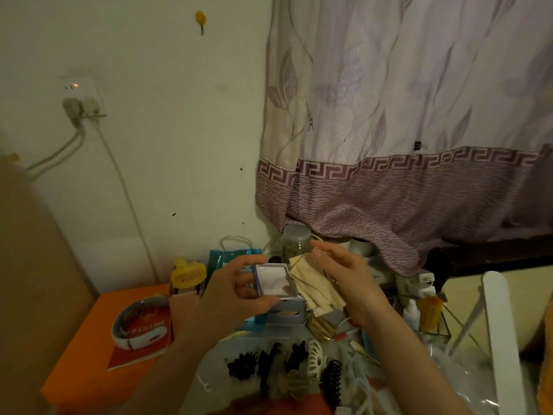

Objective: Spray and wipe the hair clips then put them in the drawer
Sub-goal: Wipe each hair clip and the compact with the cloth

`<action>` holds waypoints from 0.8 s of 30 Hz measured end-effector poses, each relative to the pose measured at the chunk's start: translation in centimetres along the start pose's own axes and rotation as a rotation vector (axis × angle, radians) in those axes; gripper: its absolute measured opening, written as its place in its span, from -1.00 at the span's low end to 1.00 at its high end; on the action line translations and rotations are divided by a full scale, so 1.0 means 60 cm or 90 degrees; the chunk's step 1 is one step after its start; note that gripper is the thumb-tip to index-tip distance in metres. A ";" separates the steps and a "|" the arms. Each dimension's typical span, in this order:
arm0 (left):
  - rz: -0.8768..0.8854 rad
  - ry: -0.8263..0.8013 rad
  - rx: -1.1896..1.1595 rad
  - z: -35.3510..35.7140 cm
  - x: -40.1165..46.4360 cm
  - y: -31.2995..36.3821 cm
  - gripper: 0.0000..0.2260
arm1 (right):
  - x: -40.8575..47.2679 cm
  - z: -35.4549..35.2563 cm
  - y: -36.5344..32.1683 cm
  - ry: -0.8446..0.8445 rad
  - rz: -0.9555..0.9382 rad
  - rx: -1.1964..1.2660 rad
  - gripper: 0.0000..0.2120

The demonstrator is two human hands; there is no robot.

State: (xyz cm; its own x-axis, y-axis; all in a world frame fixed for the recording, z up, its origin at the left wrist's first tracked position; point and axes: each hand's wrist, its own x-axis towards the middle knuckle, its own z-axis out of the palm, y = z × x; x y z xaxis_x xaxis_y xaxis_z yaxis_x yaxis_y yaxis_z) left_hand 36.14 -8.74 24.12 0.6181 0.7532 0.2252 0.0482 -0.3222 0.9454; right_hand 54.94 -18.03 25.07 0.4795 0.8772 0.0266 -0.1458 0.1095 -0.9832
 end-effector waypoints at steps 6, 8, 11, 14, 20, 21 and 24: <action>0.006 0.015 -0.034 0.002 0.003 -0.001 -0.46 | -0.002 -0.007 -0.011 -0.115 0.039 0.008 -0.43; 0.022 0.012 -0.029 0.004 0.006 0.004 -0.45 | 0.000 -0.003 -0.012 -0.076 0.017 -0.039 -0.42; 0.047 -0.004 -0.005 0.006 0.009 0.011 -0.44 | 0.003 0.003 -0.012 -0.033 -0.005 -0.049 -0.49; 0.049 -0.009 -0.007 0.007 0.012 0.018 -0.42 | 0.007 0.008 -0.013 -0.003 -0.031 -0.023 -0.64; 0.063 -0.013 -0.022 0.013 0.014 0.028 -0.32 | 0.017 0.017 -0.010 0.080 -0.100 -0.043 -0.85; 0.063 -0.013 -0.018 0.013 0.015 0.029 -0.33 | 0.019 0.018 -0.012 0.091 -0.106 -0.047 -0.87; 0.072 -0.009 -0.001 0.008 0.024 0.043 -0.35 | 0.027 0.023 -0.027 0.093 -0.119 -0.048 -0.88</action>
State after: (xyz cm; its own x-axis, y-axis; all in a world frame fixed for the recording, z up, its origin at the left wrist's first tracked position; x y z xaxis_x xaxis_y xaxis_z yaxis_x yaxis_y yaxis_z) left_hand 37.54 -8.78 26.75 0.6304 0.7037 0.3278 -0.0238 -0.4045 0.9142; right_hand 54.75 -16.11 26.96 0.6124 0.7678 0.1883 0.0195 0.2235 -0.9745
